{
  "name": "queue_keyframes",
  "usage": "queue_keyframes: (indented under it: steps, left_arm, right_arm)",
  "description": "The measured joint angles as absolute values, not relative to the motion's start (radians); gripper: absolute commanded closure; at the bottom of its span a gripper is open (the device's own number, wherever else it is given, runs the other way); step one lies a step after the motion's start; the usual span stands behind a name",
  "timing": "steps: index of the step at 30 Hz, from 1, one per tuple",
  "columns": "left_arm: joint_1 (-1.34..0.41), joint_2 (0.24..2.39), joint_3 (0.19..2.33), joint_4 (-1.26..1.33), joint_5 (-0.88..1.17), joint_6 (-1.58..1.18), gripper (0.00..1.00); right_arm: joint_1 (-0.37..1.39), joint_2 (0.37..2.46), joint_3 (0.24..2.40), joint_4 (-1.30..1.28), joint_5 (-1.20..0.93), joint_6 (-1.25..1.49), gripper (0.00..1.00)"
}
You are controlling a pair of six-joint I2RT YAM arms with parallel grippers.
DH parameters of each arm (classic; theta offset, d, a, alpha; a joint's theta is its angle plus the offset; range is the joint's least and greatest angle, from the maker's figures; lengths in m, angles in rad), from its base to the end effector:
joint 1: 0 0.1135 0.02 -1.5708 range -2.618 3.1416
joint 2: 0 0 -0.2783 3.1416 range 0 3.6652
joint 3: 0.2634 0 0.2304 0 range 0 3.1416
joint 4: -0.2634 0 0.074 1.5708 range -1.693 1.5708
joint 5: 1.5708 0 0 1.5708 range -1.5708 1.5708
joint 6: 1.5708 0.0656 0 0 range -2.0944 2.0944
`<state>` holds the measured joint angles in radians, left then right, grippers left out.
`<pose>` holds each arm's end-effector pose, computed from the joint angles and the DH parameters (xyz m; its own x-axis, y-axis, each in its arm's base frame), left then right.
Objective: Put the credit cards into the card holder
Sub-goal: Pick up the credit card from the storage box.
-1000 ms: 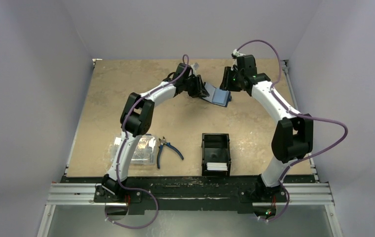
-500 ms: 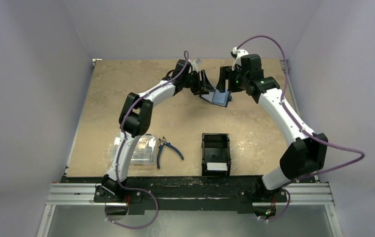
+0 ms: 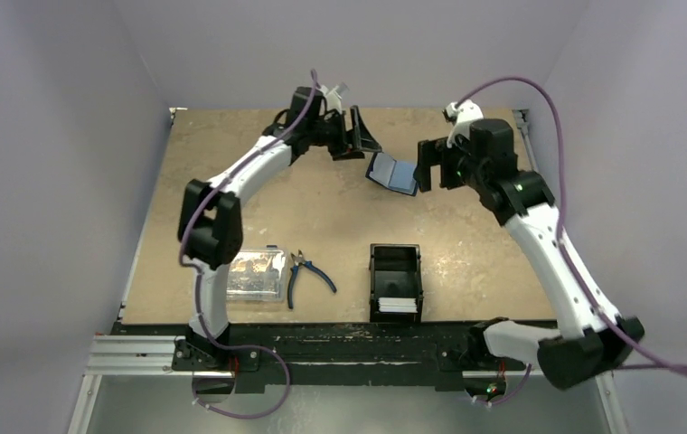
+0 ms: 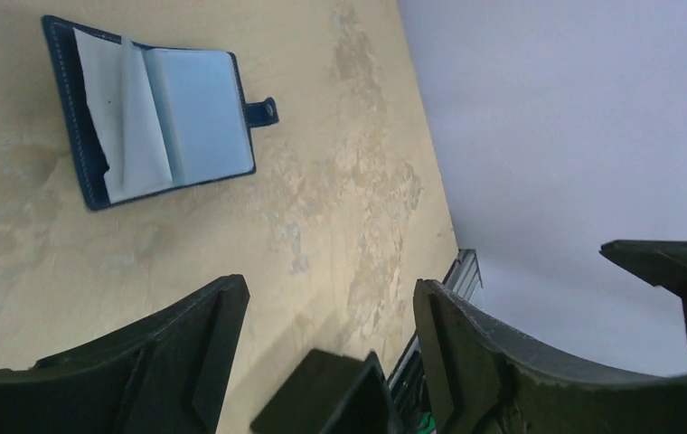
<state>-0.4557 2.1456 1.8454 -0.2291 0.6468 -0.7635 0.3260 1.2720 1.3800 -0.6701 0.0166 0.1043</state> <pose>0.4411 -0.2602 0.2748 -0.8934 -0.1767 -0.4132 0.2776 0.5059 -0.8167 0.2570 0.0857 0.3887 -0.5341 -0.0707 -0.8425 -0.2527 0.9643 0.0793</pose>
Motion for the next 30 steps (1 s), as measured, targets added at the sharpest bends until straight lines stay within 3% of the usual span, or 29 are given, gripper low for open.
queue_keyframes:
  steps: [6,11,18,30]
  left_arm:
    - [-0.419,1.819,1.657,-0.278,0.616,-0.645,0.28]
    - [-0.426,1.720,1.560,-0.290,0.607,-0.562,0.30]
    - [-0.427,1.670,1.330,-0.279,0.547,-0.510,0.30]
    - [-0.391,1.510,1.312,-0.312,0.404,-0.423,0.31]
  right_arm:
    - [0.354,0.956,1.198,-0.709,-0.157,-0.175,0.01]
    - [0.437,0.856,1.113,-0.865,-0.335,-0.450,0.03]
    - [0.595,0.974,1.091,-1.067,-0.471,-0.697,0.02]
    - [0.751,1.225,0.979,-1.020,-0.465,-0.785,0.02]
